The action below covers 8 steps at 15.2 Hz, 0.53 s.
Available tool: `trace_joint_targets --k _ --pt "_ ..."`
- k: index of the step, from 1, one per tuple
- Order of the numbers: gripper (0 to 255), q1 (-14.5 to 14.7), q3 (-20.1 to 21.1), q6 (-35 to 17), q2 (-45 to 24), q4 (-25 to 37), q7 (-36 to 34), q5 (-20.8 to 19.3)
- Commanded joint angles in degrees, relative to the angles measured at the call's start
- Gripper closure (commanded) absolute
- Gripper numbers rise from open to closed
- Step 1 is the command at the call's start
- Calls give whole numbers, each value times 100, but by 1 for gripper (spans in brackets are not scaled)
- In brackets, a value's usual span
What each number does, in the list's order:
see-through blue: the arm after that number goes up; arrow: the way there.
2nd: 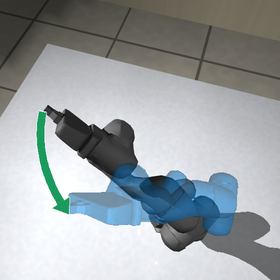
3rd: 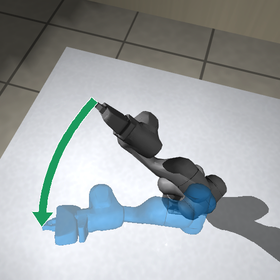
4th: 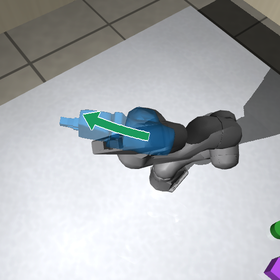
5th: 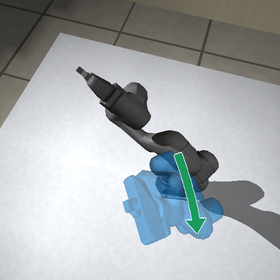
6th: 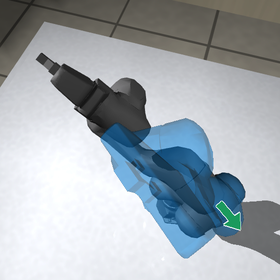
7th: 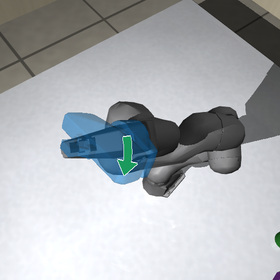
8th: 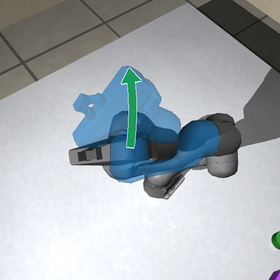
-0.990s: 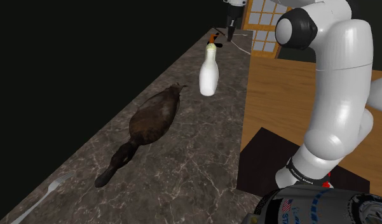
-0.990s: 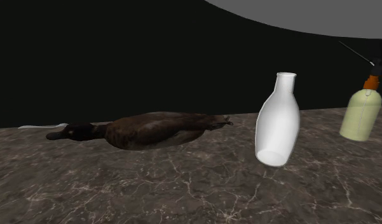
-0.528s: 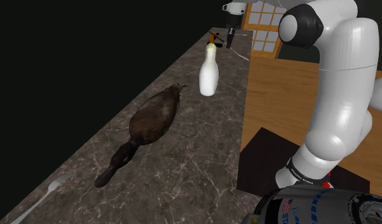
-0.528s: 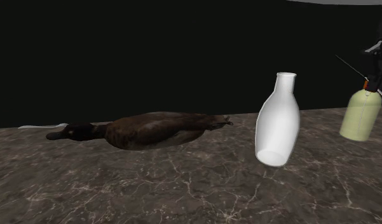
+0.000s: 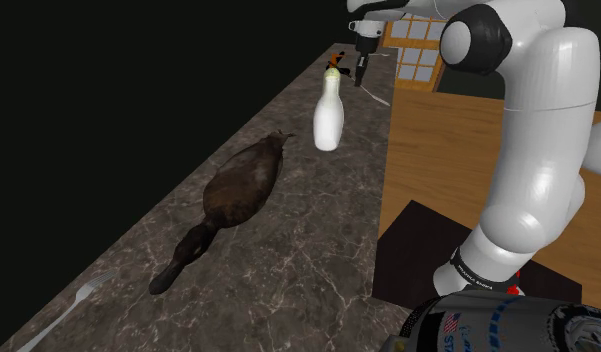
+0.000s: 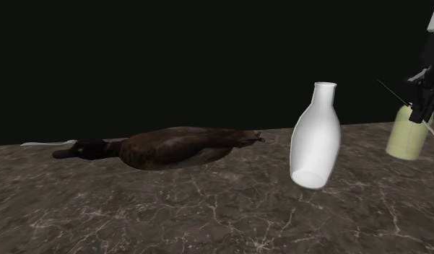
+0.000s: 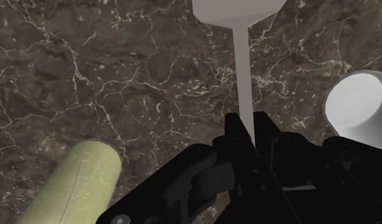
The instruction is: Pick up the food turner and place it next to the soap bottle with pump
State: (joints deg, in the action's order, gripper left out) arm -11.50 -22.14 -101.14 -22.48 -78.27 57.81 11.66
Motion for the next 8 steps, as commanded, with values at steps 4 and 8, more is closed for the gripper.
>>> trace_joint_targets --k 4,8 --pt "255 31 11 -403 -5 -401 42 16" --pt "255 49 24 -697 -30 -674 74 37"
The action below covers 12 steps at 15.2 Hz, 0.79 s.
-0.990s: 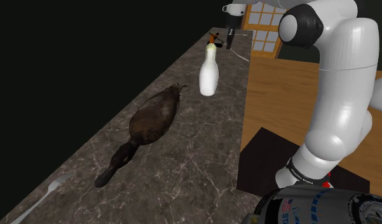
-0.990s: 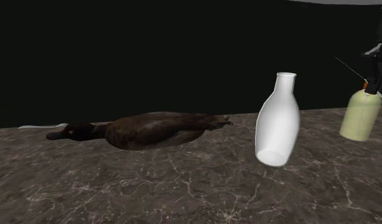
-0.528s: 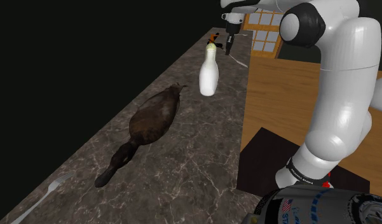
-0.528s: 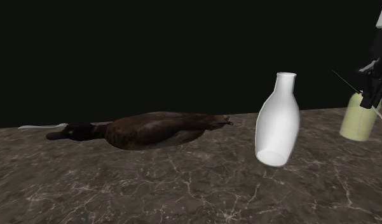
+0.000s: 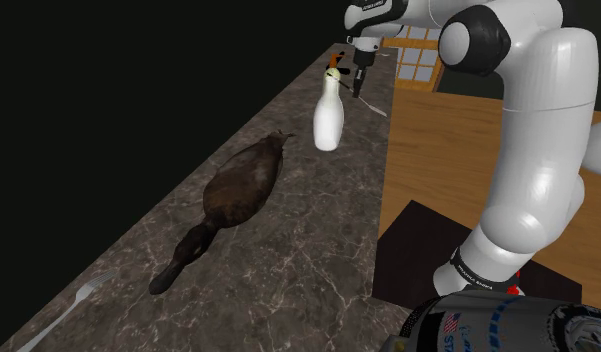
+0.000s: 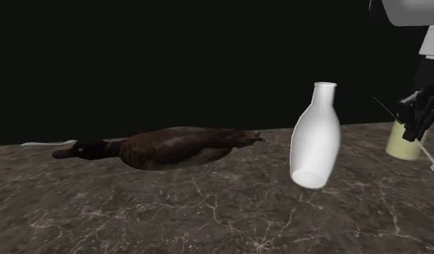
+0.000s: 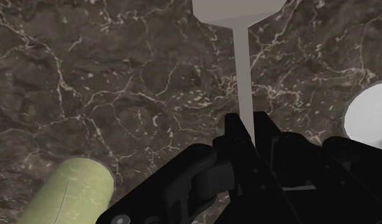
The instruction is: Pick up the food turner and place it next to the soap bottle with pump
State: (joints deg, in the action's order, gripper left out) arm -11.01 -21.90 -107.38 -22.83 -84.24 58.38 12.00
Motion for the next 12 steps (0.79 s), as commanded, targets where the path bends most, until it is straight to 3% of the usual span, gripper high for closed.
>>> trace_joint_targets --k 1,12 --pt "255 3 3 -145 -5 -140 25 11" --pt "255 13 56 -895 -196 -719 136 126"
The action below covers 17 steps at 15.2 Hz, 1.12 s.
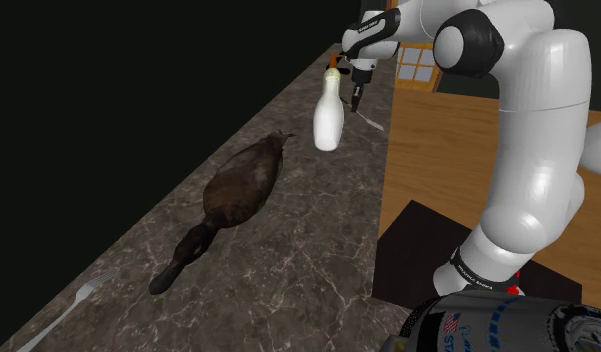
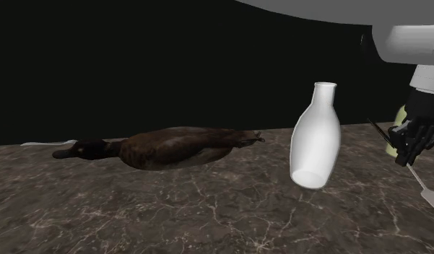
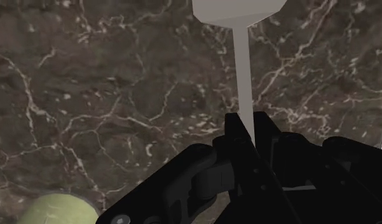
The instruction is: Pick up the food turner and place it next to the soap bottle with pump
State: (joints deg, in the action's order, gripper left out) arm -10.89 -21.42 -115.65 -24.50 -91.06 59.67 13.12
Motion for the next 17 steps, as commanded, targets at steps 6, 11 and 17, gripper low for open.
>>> trace_joint_targets --k 6,11,17 --pt "255 -12 51 -450 -189 -272 80 103" --pt "255 -24 78 -649 -291 -376 122 157" --pt "0 -24 78 -649 -292 -376 122 157"
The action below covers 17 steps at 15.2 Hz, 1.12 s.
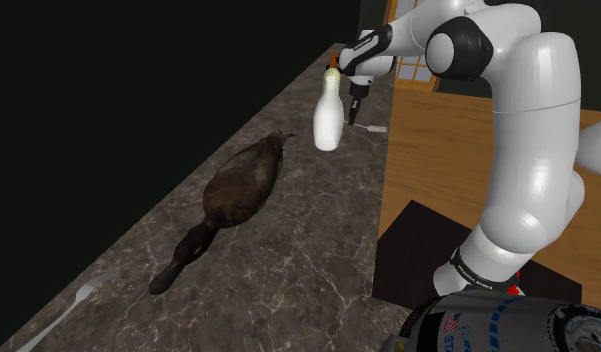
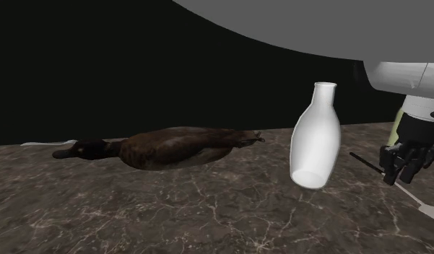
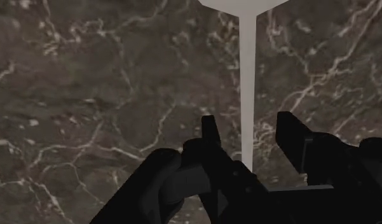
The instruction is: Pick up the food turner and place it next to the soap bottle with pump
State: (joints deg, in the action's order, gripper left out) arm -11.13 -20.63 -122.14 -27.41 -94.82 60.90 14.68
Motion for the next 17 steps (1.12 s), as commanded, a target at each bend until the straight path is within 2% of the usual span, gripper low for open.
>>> trace_joint_targets --k 1,5,9,17 --pt "0 0 0 0 0 0 0 0" --pt "0 0 0 0 0 0 0 0" --pt "0 20 -82 576 305 291 -95 -152" --pt "0 20 -82 576 305 291 -95 -152"
